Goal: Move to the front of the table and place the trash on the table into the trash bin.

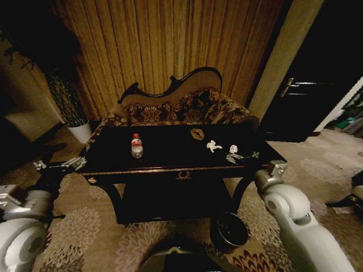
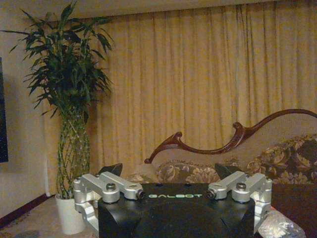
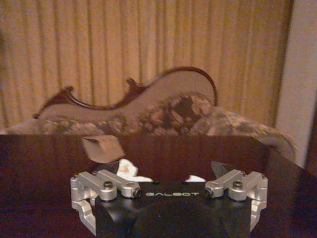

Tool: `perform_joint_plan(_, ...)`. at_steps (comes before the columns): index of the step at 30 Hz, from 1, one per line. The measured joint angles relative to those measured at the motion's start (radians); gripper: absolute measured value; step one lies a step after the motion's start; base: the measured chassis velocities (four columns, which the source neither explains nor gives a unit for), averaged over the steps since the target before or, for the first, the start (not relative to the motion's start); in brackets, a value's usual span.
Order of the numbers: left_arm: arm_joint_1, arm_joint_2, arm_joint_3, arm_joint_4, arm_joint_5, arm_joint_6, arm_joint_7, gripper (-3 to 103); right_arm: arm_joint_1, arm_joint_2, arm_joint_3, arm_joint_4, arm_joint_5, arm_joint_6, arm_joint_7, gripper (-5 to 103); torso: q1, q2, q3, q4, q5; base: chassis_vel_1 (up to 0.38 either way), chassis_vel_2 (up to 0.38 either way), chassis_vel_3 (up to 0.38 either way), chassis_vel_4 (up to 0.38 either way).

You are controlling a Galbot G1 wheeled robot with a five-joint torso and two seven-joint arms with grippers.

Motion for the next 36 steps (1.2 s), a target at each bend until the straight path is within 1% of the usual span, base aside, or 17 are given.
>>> perform_joint_plan(1, 0.0, 0.001, -0.001, 0.0, 0.0, 0.0, 0.0, 100, 0.014, -0.008, -0.004, -0.013, 0.013, -0.008, 0.009, 100, 0.0, 0.0, 0.0, -0.0001, 0.0001, 0.0, 0.0, 0.0, 0.0)
perform_joint_plan(2, -0.002, 0.001, -0.001, 0.0, 0.0, 0.001, 0.0, 100, 0.039, -0.021, -0.008, -0.032, 0.047, -0.037, 0.028, 100, 0.0, 0.0, 0.0, 0.0, -0.0001, 0.0, 0.0, 0.0, 0.0)
perform_joint_plan(3, -0.002, 0.001, -0.001, 0.0, 0.0, 0.001, 0.0, 100, 0.039, -0.021, -0.008, -0.032, 0.047, -0.037, 0.028, 100, 0.0, 0.0, 0.0, 0.0, -0.0001, 0.0, 0.0, 0.0, 0.0)
perform_joint_plan(5, -0.004, -0.004, 0.002, 0.0, 0.002, 0.002, 0.0, 100, 0.074, -0.041, -0.018, -0.05, 0.109, -0.079, 0.061, 100, 0.0, 0.0, 0.0, 0.0, -0.0003, 0.0, 0.0, 0.0, 0.0)
perform_joint_plan(9, -0.004, -0.009, 0.005, 0.0, 0.004, 0.003, 0.0, 100, 0.114, -0.061, -0.03, -0.08, 0.143, -0.105, 0.074, 100, 0.0, 0.0, 0.0, 0.0, -0.0002, 0.0, 0.0, 0.0, 0.0)
perform_joint_plan(12, -0.001, -0.014, 0.001, 0.0, 0.006, 0.011, -0.001, 100, 0.175, -0.084, -0.061, -0.126, 0.197, -0.133, 0.091, 100, 0.0, 0.0, 0.0, -0.0001, -0.0001, 0.0, 0.0, 0.0, 0.0)
perform_joint_plan(13, -0.001, -0.014, 0.001, 0.0, 0.006, 0.011, -0.001, 100, 0.175, -0.084, -0.061, -0.126, 0.197, -0.133, 0.091, 100, 0.0, 0.0, 0.0, -0.0001, -0.0001, 0.0, 0.0, 0.0, 0.0)
perform_joint_plan(15, -0.002, -0.017, -0.004, 0.0, 0.007, 0.022, -0.004, 100, 0.214, -0.098, -0.094, -0.16, 0.209, -0.135, 0.092, 100, 0.0, 0.0, 0.0, 0.0, -0.0003, 0.0, 0.0, 0.0, 0.0)
perform_joint_plan(16, -0.002, -0.017, -0.004, 0.0, 0.007, 0.022, -0.004, 100, 0.214, -0.098, -0.094, -0.16, 0.209, -0.135, 0.092, 100, 0.0, 0.0, 0.0, 0.0, -0.0003, 0.0, 0.0, 0.0, 0.0)
perform_joint_plan(21, 0.001, -0.022, -0.011, 0.0, 0.007, 0.024, -0.006, 100, 0.293, -0.105, -0.162, -0.219, 0.211, -0.135, 0.098, 100, 0.0, 0.0, 0.0, 0.0001, -0.0003, 0.0, 0.0, 0.0, 0.0)
perform_joint_plan(25, 0.004, -0.022, -0.019, 0.0, 0.007, 0.024, -0.006, 100, 0.307, -0.105, -0.192, -0.242, 0.206, -0.135, 0.11, 100, 0.0, 0.0, 0.0, 0.0001, -0.0002, 0.0, 0.0, 0.0, 0.0)
perform_joint_plan(32, 0.003, -0.024, -0.019, 0.0, 0.007, 0.024, -0.006, 100, 0.318, -0.105, -0.214, -0.27, 0.201, -0.134, 0.113, 100, 0.0, 0.0, 0.0, -0.0001, -0.0002, 0.0, 0.0, 0.0, 0.0)
perform_joint_plan(36, 0.002, -0.025, -0.016, 0.0, 0.007, 0.024, -0.006, 100, 0.338, -0.098, -0.238, -0.307, 0.182, -0.134, 0.114, 100, 0.0, 0.0, 0.0, 0.0, -0.0002, 0.0, 0.0, 0.0, 0.0)
